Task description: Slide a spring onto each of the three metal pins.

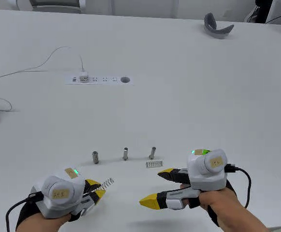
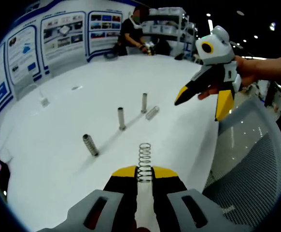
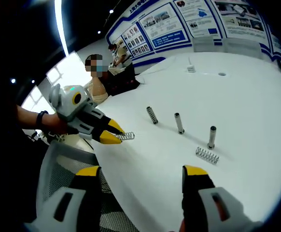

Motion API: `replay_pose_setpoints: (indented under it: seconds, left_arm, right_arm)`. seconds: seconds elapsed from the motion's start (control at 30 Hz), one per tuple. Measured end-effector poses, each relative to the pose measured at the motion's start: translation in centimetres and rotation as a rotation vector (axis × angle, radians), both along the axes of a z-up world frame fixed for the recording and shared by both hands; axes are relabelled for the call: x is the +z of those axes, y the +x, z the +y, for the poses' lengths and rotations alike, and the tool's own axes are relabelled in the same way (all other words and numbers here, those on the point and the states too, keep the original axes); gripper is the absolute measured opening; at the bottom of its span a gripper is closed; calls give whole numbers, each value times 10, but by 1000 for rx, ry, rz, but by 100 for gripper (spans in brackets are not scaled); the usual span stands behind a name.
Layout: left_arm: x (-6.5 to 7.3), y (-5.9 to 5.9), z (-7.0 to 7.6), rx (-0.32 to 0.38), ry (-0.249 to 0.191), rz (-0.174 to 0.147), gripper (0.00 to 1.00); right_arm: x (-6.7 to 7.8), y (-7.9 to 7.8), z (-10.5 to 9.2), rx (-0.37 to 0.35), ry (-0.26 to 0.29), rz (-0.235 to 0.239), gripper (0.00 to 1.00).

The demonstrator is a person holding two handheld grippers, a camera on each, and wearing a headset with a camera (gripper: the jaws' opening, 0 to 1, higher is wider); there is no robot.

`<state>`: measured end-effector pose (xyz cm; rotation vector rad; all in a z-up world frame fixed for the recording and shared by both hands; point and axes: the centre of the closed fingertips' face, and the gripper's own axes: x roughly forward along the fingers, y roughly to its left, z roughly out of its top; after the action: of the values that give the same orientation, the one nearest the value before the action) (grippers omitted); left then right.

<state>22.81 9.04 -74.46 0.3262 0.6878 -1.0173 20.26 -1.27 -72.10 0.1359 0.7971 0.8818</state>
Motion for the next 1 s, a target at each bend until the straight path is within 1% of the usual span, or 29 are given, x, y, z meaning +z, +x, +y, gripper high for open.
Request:
replay_pose_setpoints:
  seconds: [0.07, 0.13, 0.17, 0.23, 0.3, 0.37, 0.47, 0.6, 0.67, 0.87, 1.0]
  left_arm:
    - [6, -3, 1, -8, -4, -11, 11]
    - [11, -5, 1, -9, -11, -14, 11]
    - [14, -7, 1, -8, -20, -17, 11]
    - [18, -10, -1, -20, -21, -31, 11]
    - [21, -11, -2, -23, -28, -34, 11]
    - [24, -12, -3, -25, -34, -38, 11]
    - [26, -13, -5, -37, -34, -46, 11]
    - [30, -11, -9, -44, -39, -56, 11]
    - [32, -10, -11, -47, -44, -59, 11]
    - [41, -11, -20, -69, -57, -74, 10]
    - [45, -9, -24, -75, -64, -84, 11]
  right_arm:
    - [0, -1, 5, 8, 9, 4, 68]
    - [0, -2, 9, 16, 19, 9, 68]
    - [0, -3, 12, 21, 30, 16, 68]
    - [0, -4, 17, 26, 49, 25, 68]
    - [-1, -5, 20, 31, 48, 27, 67]
    - [-2, -5, 24, 42, 46, 28, 67]
    - [1, -6, 29, 50, 63, 30, 65]
    - [4, -1, 36, 57, 81, 31, 62]
    - [8, 2, 40, 55, 99, 27, 61]
    - [19, 11, 52, 59, 156, 31, 55]
    - [26, 13, 59, 67, 194, 39, 50]
